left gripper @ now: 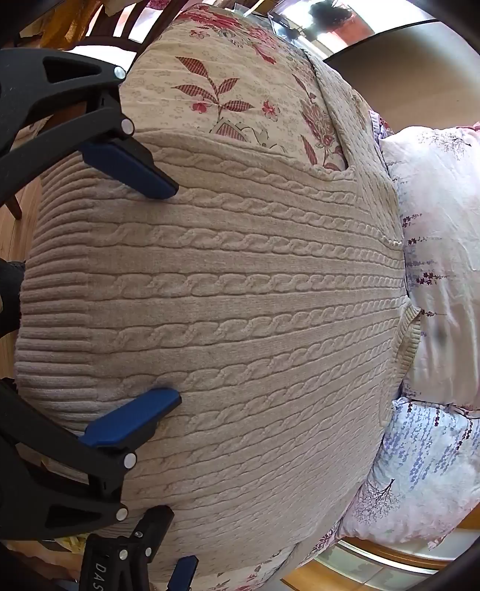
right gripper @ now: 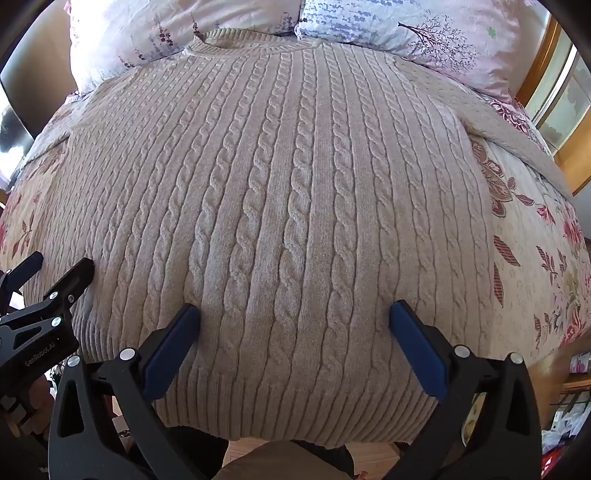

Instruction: Fold small clothes

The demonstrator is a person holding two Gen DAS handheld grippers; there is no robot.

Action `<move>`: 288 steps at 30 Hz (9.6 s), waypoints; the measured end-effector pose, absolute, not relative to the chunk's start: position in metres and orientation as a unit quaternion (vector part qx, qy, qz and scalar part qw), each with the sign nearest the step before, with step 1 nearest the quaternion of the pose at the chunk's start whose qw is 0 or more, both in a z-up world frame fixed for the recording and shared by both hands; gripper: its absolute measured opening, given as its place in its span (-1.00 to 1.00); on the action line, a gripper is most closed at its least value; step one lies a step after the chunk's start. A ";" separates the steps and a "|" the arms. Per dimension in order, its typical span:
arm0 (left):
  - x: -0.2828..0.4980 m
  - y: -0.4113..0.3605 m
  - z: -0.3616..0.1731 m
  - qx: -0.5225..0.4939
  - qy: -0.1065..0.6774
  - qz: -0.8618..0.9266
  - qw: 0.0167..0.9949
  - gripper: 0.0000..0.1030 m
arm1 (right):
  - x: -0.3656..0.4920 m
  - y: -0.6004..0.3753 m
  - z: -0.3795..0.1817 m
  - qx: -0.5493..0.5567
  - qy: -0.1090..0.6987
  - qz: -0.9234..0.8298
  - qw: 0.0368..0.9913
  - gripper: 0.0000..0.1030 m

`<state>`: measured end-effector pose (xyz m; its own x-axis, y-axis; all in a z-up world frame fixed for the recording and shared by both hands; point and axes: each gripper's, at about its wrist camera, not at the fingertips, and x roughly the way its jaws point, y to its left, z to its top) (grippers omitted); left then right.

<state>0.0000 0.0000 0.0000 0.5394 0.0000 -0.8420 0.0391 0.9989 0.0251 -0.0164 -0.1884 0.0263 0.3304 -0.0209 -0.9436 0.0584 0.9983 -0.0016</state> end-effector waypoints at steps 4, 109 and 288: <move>0.000 0.000 0.000 0.021 0.480 -0.011 0.877 0.97 | -0.016 -0.188 0.026 0.016 0.579 -0.025 0.815 0.97; 0.017 0.003 0.003 0.021 0.516 -0.041 0.855 0.97 | -0.008 -0.197 0.025 0.023 0.567 0.009 0.823 0.97; 0.263 0.083 0.014 -0.235 0.522 -0.125 0.810 -0.74 | 0.118 -0.329 0.043 0.114 0.492 -0.101 0.857 -0.55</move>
<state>0.2632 0.0829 0.0141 0.4230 -0.4477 -0.7878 -0.0435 0.8584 -0.5112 0.1182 -0.3295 0.0426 0.4953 -0.0612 -0.8666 0.2852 0.9537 0.0956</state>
